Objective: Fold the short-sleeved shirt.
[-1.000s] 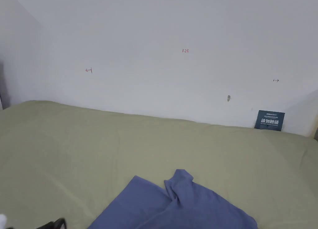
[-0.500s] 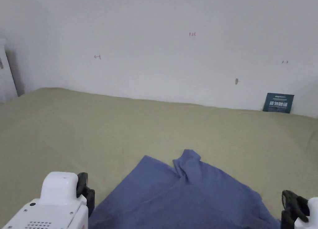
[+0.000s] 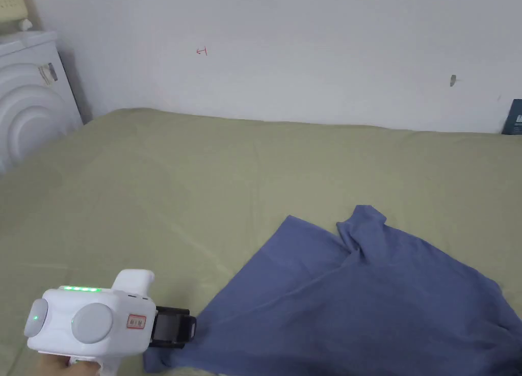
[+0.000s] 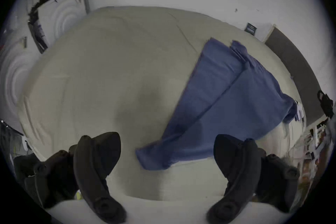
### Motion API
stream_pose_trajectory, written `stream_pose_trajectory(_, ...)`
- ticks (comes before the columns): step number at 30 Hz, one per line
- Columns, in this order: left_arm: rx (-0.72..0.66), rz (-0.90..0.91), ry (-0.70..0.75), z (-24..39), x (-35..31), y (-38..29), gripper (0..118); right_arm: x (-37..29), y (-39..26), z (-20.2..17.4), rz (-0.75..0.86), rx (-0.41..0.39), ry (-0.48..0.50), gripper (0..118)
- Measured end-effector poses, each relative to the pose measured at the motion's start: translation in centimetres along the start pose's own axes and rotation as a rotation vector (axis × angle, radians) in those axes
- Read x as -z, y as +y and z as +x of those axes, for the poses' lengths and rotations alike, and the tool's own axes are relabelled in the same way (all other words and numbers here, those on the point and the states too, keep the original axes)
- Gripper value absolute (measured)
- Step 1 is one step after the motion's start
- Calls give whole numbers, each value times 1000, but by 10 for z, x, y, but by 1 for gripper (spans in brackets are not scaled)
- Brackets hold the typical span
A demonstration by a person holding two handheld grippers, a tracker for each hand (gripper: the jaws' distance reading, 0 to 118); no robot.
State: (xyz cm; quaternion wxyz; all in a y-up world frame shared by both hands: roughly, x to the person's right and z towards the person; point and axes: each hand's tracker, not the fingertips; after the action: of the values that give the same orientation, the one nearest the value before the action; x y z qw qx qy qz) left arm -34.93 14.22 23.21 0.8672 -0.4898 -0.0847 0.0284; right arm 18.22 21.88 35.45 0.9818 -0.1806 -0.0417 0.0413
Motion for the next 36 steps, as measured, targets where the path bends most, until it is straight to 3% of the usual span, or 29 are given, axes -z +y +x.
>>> stream_pose_trajectory(2, -10, -39, -10, 6, 15, -3, 106, 6, -1, -2, -20, 15, 5, 0)
stream_pose_trajectory(3, -17, -57, 25, 8, 22, -4, 95, 11, -1, -1, -28, 29, 13, 0)
stream_pose_trajectory(4, -34, -62, 88, 12, 25, -6, 74, 16, 0, 0, -35, 42, 27, 0)
stream_pose_trajectory(6, -69, -86, 148, 10, 33, -8, 6, 26, 3, 0, -43, 57, 63, 0)
stream_pose_trajectory(9, -152, -45, -14, 8, 34, -21, 5, 62, 28, 7, -75, 43, 100, 0)
stream_pose_trajectory(11, -117, -60, 3, 9, 33, -23, 5, 104, 54, 11, -136, 21, 147, 0)
stream_pose_trajectory(15, -107, -39, -3, 3, 25, -20, 5, 212, 116, 2, -286, -130, 317, 0)
stream_pose_trajectory(17, -132, -17, -19, 0, 22, -18, 5, 274, 140, -11, -466, -217, 413, 0)
stream_pose_trajectory(18, -131, -28, -23, -2, 23, -16, 5, 303, 145, -18, -525, -259, 398, 4)
stream_pose_trajectory(19, -135, -38, -25, -4, 25, -15, 5, 330, 147, -24, -580, -291, 405, 21)
stream_pose_trajectory(20, -141, -45, -23, 3, 24, -14, 5, 359, 145, -26, -654, -310, 448, 55)
stream_pose_trajectory(21, -139, -49, -21, 3, 26, -14, 5, 382, 139, -33, -732, -312, 476, 99)
stream_pose_trajectory(22, -130, -61, -25, 3, 28, -15, 5, 402, 130, -38, -793, -312, 473, 111)
stream_pose_trajectory(29, -155, -75, -41, 1, 32, -15, 5, 470, 94, -68, -904, -342, 460, 108)
stream_pose_trajectory(31, -152, -77, -44, 1, 33, -15, 5, 478, 84, -75, -954, -357, 474, 102)
stream_pose_trajectory(32, -150, -76, -45, 2, 33, -14, 5, 477, 81, -79, -942, -361, 479, 90)
stream_pose_trajectory(33, -150, -76, -47, 1, 33, -14, 5, 482, 78, -78, -942, -356, 497, 66)
stream_pose_trajectory(34, -155, -76, -49, 0, 34, -15, 5, 480, 76, -80, -953, -334, 520, 58)
stream_pose_trajectory(35, -157, -73, -50, 0, 33, -15, 5, 475, 76, -85, -958, -335, 462, 38)
stream_pose_trajectory(36, -158, -72, -52, 0, 33, -15, 5, 472, 80, -84, -941, -325, 407, 0)
